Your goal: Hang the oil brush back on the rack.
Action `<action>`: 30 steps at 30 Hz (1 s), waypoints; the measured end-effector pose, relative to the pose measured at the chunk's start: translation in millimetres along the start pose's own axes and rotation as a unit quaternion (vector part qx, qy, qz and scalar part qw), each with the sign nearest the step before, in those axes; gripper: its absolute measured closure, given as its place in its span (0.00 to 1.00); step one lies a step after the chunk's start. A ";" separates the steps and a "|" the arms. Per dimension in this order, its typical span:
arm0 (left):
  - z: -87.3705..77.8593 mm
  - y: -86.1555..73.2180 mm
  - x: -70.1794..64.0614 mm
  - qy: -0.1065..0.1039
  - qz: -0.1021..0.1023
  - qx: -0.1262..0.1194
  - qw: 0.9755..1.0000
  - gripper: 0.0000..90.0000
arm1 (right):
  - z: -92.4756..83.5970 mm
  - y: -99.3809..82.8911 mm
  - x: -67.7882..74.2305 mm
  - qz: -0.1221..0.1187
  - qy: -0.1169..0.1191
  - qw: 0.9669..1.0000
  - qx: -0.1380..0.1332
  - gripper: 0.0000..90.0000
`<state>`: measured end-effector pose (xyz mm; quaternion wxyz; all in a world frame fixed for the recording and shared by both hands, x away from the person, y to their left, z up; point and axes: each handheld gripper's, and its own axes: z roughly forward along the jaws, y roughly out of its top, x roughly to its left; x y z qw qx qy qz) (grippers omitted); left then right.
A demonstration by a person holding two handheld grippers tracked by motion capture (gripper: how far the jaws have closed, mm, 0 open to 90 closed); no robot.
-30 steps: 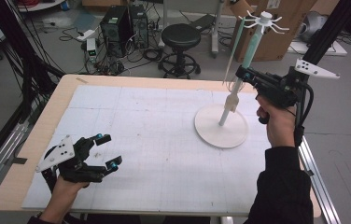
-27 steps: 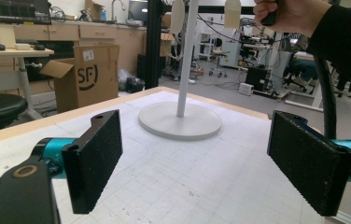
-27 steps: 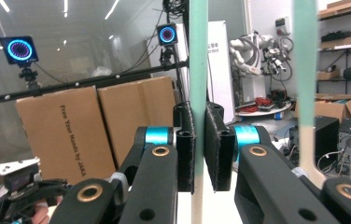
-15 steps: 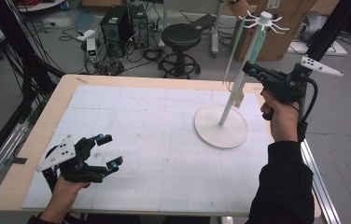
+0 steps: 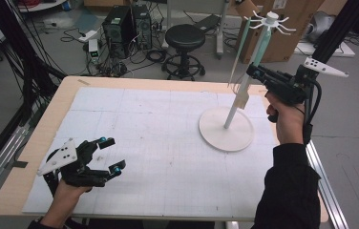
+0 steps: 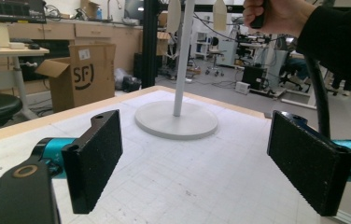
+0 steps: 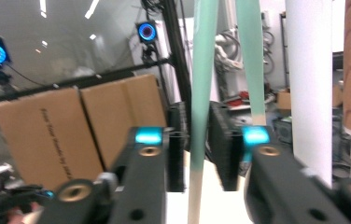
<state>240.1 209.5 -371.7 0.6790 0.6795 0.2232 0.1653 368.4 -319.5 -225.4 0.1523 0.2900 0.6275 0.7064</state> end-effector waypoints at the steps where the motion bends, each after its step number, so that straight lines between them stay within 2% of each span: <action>1: -0.1 -0.1 -0.1 0.000 -0.002 0.000 1.000 0.21 | -0.4 -0.8 0.8 -0.004 -0.009 1.000 0.005 0.73; 6: -2.7 -0.9 2.5 0.010 -0.004 -0.001 1.000 0.20 | -6.5 -8.1 9.0 -0.030 -0.068 0.997 0.018 0.44; 9: -4.6 -3.7 6.7 0.017 -0.014 -0.002 1.000 0.18 | -15.0 -16.4 13.0 -0.055 -0.095 0.994 0.027 0.40; 12: -6.7 -8.2 11.7 0.030 -0.019 -0.001 0.999 0.18 | -24.7 -28.2 16.8 -0.070 -0.116 0.990 0.045 0.36; 18: -11.6 -14.0 18.4 0.047 -0.022 -0.004 0.999 0.18 | -39.6 -67.9 28.4 -0.098 -0.118 0.984 0.090 0.26; 20: -12.2 -14.7 19.3 0.050 -0.021 -0.006 0.999 0.18 | -42.5 -82.8 34.2 -0.104 -0.121 0.982 0.098 0.21; 25: -13.4 -15.7 21.6 0.056 -0.019 -0.008 0.998 0.18 | -47.5 -119.7 51.3 -0.120 -0.113 0.980 0.112 0.20; 30: -13.8 -17.4 22.9 0.065 -0.014 -0.009 0.998 0.18 | -49.4 -148.4 67.0 -0.103 -0.104 0.984 0.101 0.19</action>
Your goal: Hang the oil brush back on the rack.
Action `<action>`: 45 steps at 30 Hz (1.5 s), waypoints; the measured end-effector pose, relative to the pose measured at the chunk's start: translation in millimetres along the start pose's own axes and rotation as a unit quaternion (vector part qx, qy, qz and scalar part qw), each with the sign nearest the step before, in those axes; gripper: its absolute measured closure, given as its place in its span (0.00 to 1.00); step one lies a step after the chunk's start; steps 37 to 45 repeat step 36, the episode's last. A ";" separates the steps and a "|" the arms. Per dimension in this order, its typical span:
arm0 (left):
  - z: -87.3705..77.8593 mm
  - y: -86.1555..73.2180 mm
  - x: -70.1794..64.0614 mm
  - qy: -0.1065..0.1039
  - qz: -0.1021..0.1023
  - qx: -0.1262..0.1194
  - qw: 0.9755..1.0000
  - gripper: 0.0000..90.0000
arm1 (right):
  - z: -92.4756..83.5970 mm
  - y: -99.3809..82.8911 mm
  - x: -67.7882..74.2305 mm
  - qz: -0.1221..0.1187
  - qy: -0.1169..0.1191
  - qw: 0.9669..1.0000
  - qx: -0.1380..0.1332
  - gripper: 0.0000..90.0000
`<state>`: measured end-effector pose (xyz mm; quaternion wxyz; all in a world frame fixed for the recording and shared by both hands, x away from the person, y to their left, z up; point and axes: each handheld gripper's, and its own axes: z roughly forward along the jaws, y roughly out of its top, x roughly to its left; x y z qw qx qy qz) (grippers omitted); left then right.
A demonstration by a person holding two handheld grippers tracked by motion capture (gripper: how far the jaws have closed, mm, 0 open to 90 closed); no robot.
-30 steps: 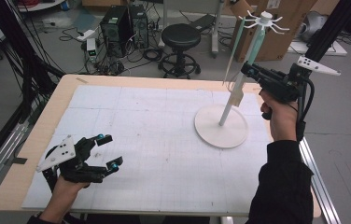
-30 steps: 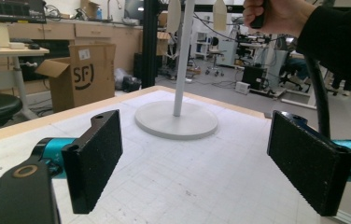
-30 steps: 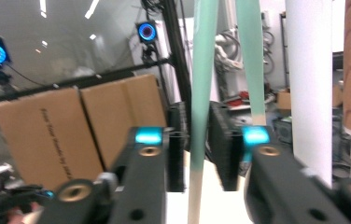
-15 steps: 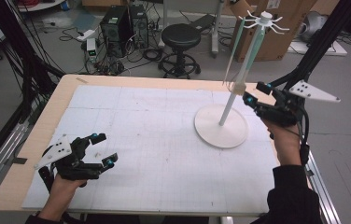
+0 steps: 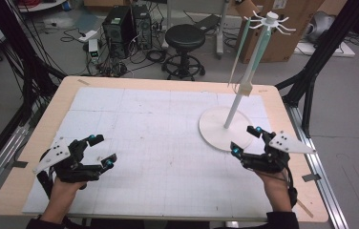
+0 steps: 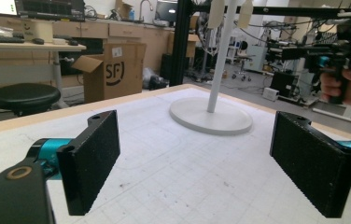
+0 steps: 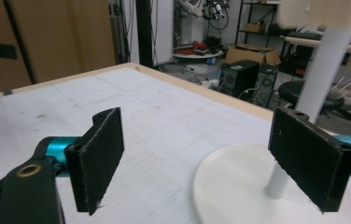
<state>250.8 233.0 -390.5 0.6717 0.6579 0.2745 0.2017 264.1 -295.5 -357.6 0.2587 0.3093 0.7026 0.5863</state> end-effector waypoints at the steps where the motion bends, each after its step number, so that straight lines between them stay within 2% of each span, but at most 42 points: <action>1: -0.3 -1.0 0.3 0.001 -0.001 -0.002 1.000 0.18 | 0.7 -5.8 4.0 0.004 0.002 1.000 0.000 0.19; 7: -4.3 -11.8 1.3 0.004 -0.008 -0.001 1.000 0.18 | 7.6 -30.7 21.5 -0.008 0.004 1.000 0.025 0.19; 17: -10.1 -16.0 -1.9 0.005 -0.002 0.002 1.000 0.18 | 13.6 -36.6 31.7 -0.010 0.001 1.000 0.027 0.19; 45: -6.7 -17.4 -2.1 0.011 -0.003 0.008 1.000 0.19 | 13.4 -43.3 30.0 -0.009 -0.004 1.000 0.024 0.19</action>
